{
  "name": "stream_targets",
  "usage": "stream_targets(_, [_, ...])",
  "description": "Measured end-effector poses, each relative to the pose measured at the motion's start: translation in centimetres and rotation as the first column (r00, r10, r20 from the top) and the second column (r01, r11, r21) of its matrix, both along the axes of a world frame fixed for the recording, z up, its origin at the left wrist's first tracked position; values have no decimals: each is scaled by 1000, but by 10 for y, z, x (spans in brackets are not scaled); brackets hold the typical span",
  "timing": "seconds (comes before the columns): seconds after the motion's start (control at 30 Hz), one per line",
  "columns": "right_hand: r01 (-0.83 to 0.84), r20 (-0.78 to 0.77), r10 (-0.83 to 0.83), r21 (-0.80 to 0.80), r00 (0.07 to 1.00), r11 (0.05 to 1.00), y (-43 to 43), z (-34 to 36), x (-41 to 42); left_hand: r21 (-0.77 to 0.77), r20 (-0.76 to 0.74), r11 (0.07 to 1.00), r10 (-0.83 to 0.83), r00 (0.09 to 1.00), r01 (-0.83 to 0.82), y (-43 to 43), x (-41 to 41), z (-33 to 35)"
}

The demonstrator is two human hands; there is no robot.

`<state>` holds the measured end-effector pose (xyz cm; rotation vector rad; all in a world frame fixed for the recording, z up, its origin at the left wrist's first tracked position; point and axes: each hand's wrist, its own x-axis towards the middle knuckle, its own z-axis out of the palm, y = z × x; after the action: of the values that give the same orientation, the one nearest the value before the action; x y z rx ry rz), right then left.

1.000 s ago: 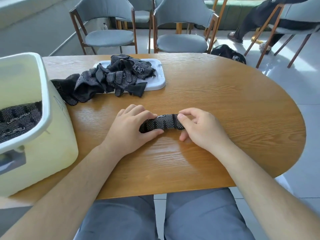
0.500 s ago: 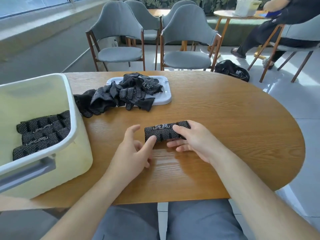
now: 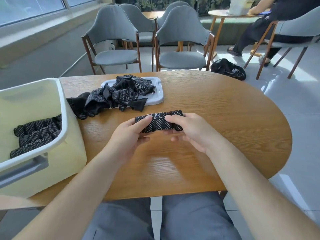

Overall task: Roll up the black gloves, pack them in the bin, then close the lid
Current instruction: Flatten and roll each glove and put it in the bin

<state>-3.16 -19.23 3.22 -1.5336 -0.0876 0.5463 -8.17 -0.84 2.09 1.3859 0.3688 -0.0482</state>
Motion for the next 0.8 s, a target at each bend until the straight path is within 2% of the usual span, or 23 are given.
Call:
stream_targets(0.2, [-44,114,34,94,993,995,16,45,4,141,143,989,34,989,-55,18,-12,56])
stream_targets(0.37, [-157,233,137,72,963,985,49,79,3,257,208,957,83,975,-136,55,-31,96])
stream_targets(0.6, [-285,427,360,-231,830,930,122,109,-1,349,145,934,20,989,-70,131,-67,131])
stream_targets(0.8, [-314,496,528,-452,690,835,204,122,-9,572,-45,820,17,999,12,198,-90,149])
